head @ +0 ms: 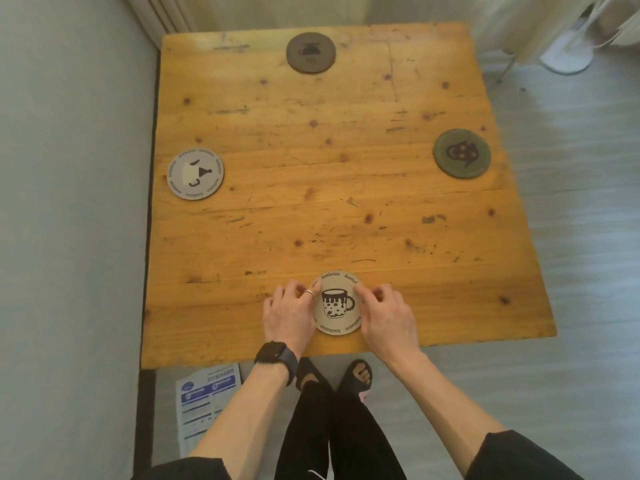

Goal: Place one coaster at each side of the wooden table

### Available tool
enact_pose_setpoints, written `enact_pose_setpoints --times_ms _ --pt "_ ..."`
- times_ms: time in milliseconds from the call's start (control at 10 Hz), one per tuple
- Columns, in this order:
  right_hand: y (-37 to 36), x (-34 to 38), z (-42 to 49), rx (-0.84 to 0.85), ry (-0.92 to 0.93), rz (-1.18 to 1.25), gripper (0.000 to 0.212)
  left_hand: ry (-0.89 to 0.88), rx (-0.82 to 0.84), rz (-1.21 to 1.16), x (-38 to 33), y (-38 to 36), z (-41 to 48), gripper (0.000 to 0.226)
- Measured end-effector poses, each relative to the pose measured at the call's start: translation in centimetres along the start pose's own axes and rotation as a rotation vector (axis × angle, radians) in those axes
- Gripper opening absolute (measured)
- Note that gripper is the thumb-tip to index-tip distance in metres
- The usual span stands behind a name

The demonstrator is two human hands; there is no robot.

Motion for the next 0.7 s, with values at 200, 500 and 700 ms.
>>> enact_pose_setpoints --times_ms 200,500,700 --pt "1.1 -0.9 2.9 0.052 0.016 -0.027 0.028 -0.056 -0.054 0.014 -0.9 1.4 2.3 0.022" --pt "-0.4 -4.0 6.4 0.279 -0.087 -0.173 0.08 0.102 0.171 0.0 2.1 -1.0 8.2 0.073" --pt "0.7 -3.3 6.4 0.332 -0.054 -0.197 0.079 0.089 0.201 -0.007 2.0 -1.8 8.1 0.071"
Point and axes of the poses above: each hand's wrist, its own z-axis towards the middle knuckle, its own y-axis out of the back of the hand, x = y × z, the point moved 8 cm from there along z, towards the middle knuckle, and after that the axes turned 6 degrees about -z, right-handed, at the moved point
